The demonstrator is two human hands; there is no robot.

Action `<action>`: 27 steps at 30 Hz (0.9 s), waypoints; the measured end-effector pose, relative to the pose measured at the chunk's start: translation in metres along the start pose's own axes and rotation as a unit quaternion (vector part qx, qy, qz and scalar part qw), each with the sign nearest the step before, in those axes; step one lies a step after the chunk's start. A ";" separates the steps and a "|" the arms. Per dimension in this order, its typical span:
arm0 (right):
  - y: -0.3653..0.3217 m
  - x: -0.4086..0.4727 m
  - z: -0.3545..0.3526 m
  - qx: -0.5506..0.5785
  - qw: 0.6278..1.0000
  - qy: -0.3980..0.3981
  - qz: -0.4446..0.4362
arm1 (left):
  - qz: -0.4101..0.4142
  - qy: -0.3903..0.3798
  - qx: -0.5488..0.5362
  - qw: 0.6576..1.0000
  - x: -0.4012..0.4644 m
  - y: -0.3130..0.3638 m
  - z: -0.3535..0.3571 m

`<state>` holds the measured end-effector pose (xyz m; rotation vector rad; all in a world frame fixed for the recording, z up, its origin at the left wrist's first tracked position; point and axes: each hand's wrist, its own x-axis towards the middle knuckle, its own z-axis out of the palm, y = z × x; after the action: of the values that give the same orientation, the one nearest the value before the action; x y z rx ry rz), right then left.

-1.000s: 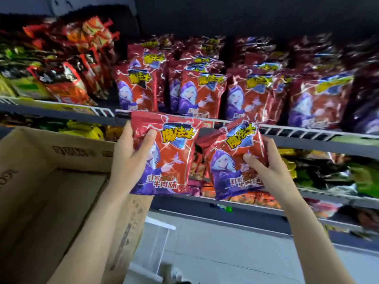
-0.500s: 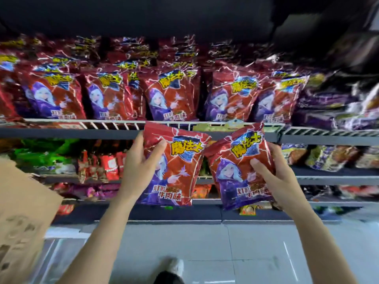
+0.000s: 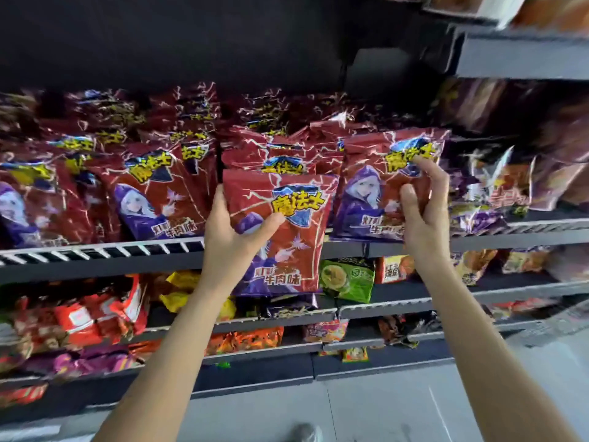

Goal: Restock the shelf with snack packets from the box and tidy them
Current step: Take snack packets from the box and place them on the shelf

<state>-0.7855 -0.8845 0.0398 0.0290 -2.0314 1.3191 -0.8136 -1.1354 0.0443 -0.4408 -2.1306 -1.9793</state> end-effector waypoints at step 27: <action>0.050 0.058 0.051 -0.035 0.982 -0.154 -0.101 | 0.036 0.117 0.012 0.992 0.000 -0.007 0.052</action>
<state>-0.8755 -0.8825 0.0211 0.4215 -2.2621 1.1700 -0.8134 -1.0839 0.0337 -0.2614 -1.9652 -1.8624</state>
